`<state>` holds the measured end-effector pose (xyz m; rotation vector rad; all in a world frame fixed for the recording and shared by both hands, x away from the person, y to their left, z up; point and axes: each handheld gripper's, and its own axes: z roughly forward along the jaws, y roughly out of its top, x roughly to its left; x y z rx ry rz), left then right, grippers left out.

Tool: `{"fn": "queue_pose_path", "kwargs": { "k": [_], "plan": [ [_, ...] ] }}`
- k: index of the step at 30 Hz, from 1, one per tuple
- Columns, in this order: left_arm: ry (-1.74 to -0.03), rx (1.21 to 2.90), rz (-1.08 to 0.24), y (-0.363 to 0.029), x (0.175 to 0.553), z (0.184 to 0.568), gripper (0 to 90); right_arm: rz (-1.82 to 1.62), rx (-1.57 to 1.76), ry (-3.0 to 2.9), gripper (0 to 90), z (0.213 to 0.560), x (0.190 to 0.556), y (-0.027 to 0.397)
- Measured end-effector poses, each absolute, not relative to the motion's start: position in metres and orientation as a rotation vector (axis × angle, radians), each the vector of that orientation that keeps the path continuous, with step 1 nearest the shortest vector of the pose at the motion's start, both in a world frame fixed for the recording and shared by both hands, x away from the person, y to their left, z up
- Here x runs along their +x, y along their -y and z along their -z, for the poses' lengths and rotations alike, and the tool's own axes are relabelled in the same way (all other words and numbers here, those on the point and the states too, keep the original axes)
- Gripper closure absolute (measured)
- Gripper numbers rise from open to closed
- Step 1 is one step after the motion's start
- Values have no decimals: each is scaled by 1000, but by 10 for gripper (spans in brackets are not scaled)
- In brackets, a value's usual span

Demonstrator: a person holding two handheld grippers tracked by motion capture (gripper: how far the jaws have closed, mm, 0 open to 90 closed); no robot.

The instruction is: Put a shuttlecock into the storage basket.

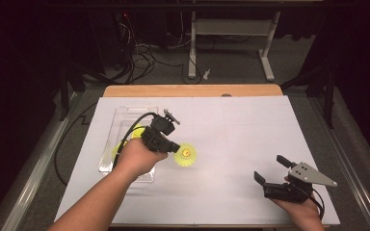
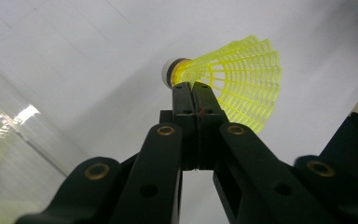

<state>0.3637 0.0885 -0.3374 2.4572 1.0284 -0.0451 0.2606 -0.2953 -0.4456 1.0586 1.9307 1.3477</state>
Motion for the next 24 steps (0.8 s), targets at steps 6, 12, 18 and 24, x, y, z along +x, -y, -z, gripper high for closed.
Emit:
{"fn": "queue_pose_path", "kwargs": {
  "k": [6, 12, 18, 24],
  "plan": [
    [-1045, 2444, 40, -100, 365, 332, 900, -1347, 1057, -1931, 28, 445, 260, 295],
    [-1064, 2453, 19, -112, 364, 327, 900, -1344, 1057, -1931, 28, 445, 260, 295],
    [-1078, 2474, -1, -123, 364, 321, 900, -1347, 1061, -1932, 28, 446, 260, 294],
    [-1096, 2446, -19, -138, 362, 308, 900, -1349, 1062, -1931, 28, 446, 260, 295]
  ]
}}
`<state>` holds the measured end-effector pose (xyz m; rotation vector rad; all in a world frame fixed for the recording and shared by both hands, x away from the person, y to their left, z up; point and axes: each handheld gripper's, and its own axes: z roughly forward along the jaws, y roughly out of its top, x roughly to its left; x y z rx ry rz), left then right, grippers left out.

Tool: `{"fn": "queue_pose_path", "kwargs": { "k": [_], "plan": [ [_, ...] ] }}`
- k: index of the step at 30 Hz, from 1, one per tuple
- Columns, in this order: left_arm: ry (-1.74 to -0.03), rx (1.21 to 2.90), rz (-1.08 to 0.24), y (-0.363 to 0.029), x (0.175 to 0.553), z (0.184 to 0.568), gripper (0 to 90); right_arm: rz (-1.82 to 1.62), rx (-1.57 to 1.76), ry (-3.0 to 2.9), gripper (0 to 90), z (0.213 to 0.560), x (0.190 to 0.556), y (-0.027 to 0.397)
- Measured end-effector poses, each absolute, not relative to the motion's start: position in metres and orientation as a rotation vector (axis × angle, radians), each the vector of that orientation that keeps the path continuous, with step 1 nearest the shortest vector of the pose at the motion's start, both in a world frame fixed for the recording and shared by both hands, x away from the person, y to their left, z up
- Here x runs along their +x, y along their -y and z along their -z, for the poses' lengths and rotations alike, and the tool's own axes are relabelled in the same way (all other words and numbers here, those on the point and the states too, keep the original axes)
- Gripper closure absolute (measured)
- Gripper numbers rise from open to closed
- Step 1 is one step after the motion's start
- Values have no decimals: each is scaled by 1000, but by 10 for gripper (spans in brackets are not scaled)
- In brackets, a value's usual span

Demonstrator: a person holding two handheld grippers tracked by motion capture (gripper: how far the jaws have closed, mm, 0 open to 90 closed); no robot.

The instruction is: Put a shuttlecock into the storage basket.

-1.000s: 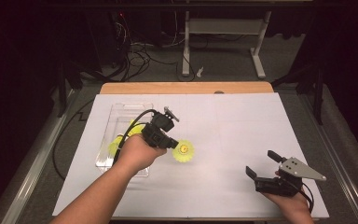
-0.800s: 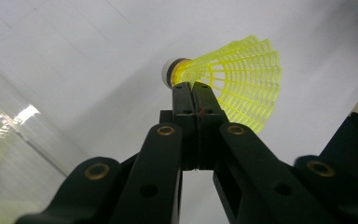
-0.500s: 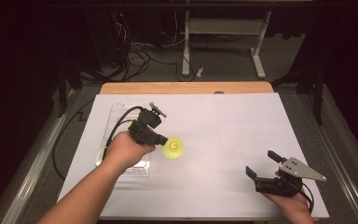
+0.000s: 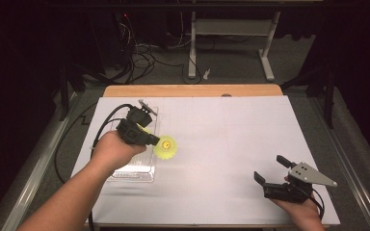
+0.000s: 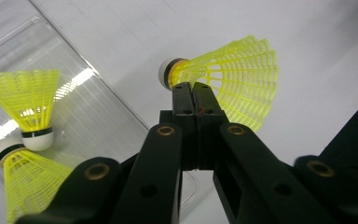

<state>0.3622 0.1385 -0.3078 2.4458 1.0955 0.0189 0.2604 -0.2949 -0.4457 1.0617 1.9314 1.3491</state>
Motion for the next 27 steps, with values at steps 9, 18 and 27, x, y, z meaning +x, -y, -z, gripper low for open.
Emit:
{"fn": "queue_pose_path", "kwargs": {
  "k": [9, 18, 27],
  "plan": [
    [-1131, 2440, -84, -160, 360, 296, 900, -1345, 1060, -1932, 28, 446, 260, 294],
    [-1188, 2424, -105, -183, 357, 294, 900, -1344, 1058, -1935, 29, 445, 260, 294],
    [-1232, 2409, -118, -206, 354, 295, 900, -1353, 1066, -1931, 30, 446, 261, 295]
  ]
}}
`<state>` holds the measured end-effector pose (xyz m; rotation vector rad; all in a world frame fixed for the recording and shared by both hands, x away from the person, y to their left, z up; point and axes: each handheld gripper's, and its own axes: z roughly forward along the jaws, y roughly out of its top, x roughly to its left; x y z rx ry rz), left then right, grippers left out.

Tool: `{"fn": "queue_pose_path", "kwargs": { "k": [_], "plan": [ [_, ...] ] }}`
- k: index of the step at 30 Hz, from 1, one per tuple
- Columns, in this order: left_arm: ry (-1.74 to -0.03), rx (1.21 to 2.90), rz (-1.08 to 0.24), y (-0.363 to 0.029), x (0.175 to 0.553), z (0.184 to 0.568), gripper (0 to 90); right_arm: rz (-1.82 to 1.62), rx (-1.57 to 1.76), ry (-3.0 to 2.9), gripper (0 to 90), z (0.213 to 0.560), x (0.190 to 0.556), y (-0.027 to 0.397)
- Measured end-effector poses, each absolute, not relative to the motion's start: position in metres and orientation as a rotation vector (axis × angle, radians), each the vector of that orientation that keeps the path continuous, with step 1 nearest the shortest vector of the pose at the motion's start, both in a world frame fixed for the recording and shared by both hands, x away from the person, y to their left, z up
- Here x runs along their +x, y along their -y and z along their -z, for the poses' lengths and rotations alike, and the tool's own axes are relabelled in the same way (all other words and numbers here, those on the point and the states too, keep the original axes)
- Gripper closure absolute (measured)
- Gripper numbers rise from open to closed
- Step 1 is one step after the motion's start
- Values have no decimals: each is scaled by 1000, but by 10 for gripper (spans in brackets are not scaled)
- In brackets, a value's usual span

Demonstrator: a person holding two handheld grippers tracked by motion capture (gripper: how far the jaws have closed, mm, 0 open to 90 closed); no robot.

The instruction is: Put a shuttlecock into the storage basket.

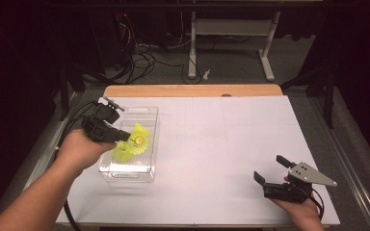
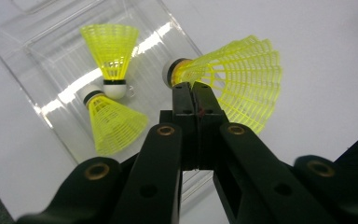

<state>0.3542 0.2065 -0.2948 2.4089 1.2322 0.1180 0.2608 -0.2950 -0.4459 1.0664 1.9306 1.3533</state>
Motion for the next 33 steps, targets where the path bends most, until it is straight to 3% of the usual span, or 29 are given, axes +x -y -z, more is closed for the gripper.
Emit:
{"fn": "queue_pose_path", "kwargs": {
  "k": [20, 33],
  "plan": [
    [-1299, 2373, -102, -244, 346, 300, 900, -1352, 1072, -1937, 30, 446, 261, 294],
    [-1335, 2346, -34, -256, 346, 326, 900, -1353, 1071, -1937, 31, 447, 261, 294]
  ]
}}
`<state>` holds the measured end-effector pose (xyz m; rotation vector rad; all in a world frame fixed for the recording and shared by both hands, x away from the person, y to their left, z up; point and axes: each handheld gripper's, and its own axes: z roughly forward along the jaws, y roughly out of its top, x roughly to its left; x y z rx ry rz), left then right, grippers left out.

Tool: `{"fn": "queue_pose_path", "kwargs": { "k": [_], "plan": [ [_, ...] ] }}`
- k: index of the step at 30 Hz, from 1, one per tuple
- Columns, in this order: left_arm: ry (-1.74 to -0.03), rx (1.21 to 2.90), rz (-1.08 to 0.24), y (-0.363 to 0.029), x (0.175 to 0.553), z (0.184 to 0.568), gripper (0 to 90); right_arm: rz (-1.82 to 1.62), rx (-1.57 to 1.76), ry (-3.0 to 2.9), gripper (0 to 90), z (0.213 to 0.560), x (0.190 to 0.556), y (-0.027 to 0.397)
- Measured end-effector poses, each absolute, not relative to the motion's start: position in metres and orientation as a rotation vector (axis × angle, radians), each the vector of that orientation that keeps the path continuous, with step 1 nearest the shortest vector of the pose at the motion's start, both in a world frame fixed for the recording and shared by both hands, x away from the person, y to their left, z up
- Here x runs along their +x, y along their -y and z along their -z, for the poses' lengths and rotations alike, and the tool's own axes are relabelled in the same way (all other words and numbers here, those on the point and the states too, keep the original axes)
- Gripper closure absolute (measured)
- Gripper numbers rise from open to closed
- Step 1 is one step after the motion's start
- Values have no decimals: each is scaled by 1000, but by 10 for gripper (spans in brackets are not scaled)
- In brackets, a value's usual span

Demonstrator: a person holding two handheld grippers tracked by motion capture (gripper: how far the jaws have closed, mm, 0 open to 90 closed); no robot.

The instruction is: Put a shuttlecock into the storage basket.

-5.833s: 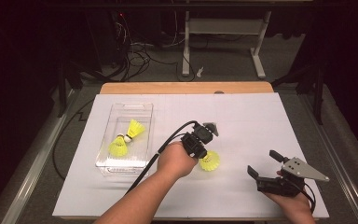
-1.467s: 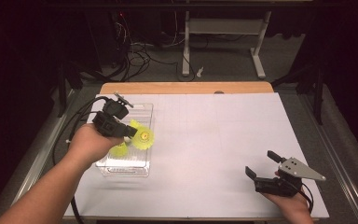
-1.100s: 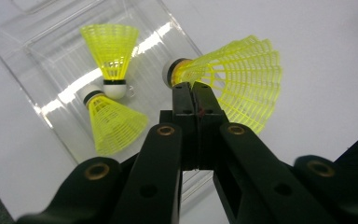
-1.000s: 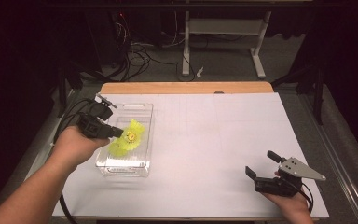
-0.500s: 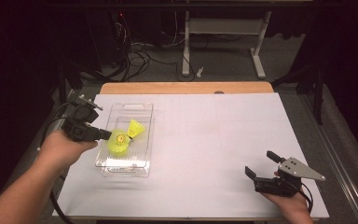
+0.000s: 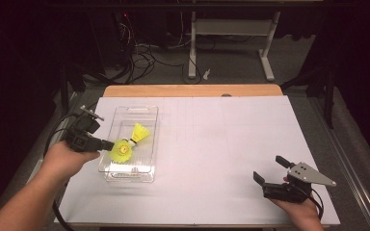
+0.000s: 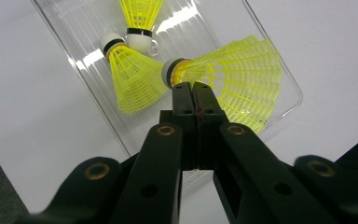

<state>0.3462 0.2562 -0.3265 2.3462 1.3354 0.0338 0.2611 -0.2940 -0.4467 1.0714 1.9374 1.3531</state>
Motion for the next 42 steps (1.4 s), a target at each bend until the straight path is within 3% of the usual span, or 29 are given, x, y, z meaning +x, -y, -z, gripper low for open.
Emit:
{"fn": "queue_pose_path", "kwargs": {
  "k": [42],
  "plan": [
    [-1396, 2349, 3, -272, 350, 375, 900, -1340, 1080, -1944, 32, 449, 262, 293]
  ]
}}
